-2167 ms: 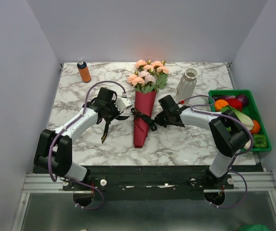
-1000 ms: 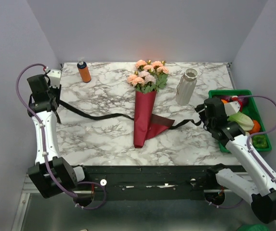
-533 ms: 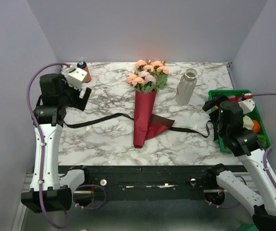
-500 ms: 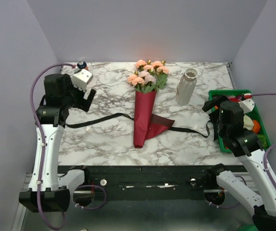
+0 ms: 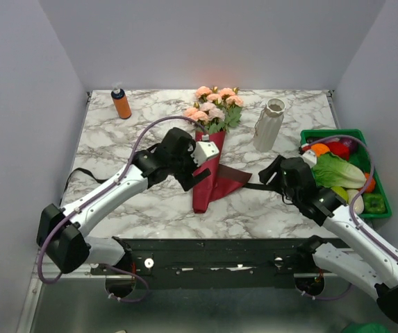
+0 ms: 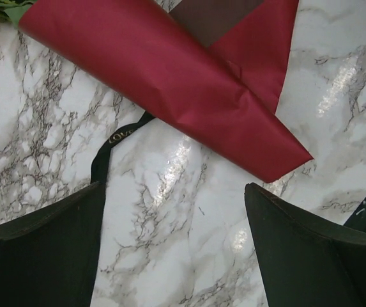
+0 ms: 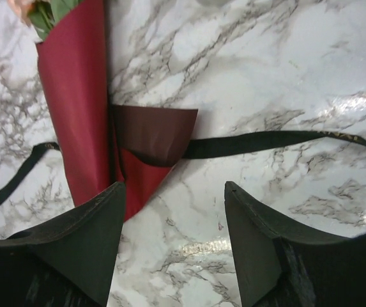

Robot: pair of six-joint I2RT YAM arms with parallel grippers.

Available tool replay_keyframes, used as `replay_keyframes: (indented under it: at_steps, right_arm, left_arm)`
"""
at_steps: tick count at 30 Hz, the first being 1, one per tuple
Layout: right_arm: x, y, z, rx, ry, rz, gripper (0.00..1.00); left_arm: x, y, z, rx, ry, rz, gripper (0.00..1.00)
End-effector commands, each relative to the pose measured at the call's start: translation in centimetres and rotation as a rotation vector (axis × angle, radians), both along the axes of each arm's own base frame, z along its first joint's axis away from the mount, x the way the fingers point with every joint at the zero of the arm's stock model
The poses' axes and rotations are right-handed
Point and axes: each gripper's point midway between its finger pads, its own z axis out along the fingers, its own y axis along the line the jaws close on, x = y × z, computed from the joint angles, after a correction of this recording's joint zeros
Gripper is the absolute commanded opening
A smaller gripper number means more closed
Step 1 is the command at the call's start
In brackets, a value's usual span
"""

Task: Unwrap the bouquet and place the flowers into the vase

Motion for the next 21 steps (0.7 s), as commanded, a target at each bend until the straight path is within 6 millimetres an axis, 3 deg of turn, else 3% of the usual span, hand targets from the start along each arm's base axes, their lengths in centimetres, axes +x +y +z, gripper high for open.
replay_keyframes:
  at_steps: [1, 7, 8, 10, 11, 13, 14, 15, 16, 18, 20, 21]
  right_arm:
    - [0.0, 2.1, -1.5, 0.062, -0.001, 0.051, 0.70]
    - [0.8, 4.3, -0.1, -0.027, -0.069, 0.173, 0.75]
    - [0.6, 5.8, 1.2, -0.080, -0.106, 0.248, 0.79]
    - [0.8, 7.3, 1.3, -0.189, -0.115, 0.308, 0.84]
    - [0.4, 9.3, 2.6, -0.255, -0.157, 0.411, 0.87]
    - [0.0, 11.4, 1.8, -0.376, -0.158, 0.504, 0.90]
    - [-0.9, 12.8, 2.0, -0.458, -0.187, 0.603, 0.92]
    - [-1.0, 13.9, 2.8, -0.490, -0.211, 0.641, 0.92]
    - [-1.3, 14.9, 1.7, -0.547, -0.188, 0.703, 0.93]
    - [-2.2, 17.0, 2.1, -0.637, -0.227, 0.821, 0.94]
    - [-3.1, 18.6, 0.5, -0.744, -0.211, 0.931, 0.94]
    - [-3.2, 19.2, 0.4, -0.776, -0.211, 0.958, 0.94]
  left_arm:
    - [3.7, -1.4, -0.2, 0.010, -0.115, 0.101, 0.99]
    - [4.0, -0.6, -3.6, -0.009, -0.023, 0.120, 0.99]
    - [3.9, -0.2, -4.1, -0.006, -0.019, 0.128, 0.99]
    - [3.4, 0.6, -4.7, -0.033, 0.030, 0.154, 0.99]
    - [3.6, 1.4, -4.5, -0.083, 0.078, 0.170, 0.99]
    - [3.9, 2.5, -3.7, -0.141, 0.136, 0.222, 0.99]
    - [5.1, 4.8, -3.3, -0.166, 0.147, 0.295, 0.99]
    - [5.2, 5.0, -2.4, -0.206, 0.161, 0.285, 0.99]
    - [5.2, 6.2, -2.4, -0.206, 0.186, 0.312, 0.99]
    - [6.0, 8.8, -1.5, -0.215, 0.175, 0.367, 0.99]
    - [6.0, 10.5, -1.4, -0.217, 0.196, 0.401, 0.99]
    - [6.4, 12.4, -1.0, -0.234, 0.193, 0.455, 0.99]
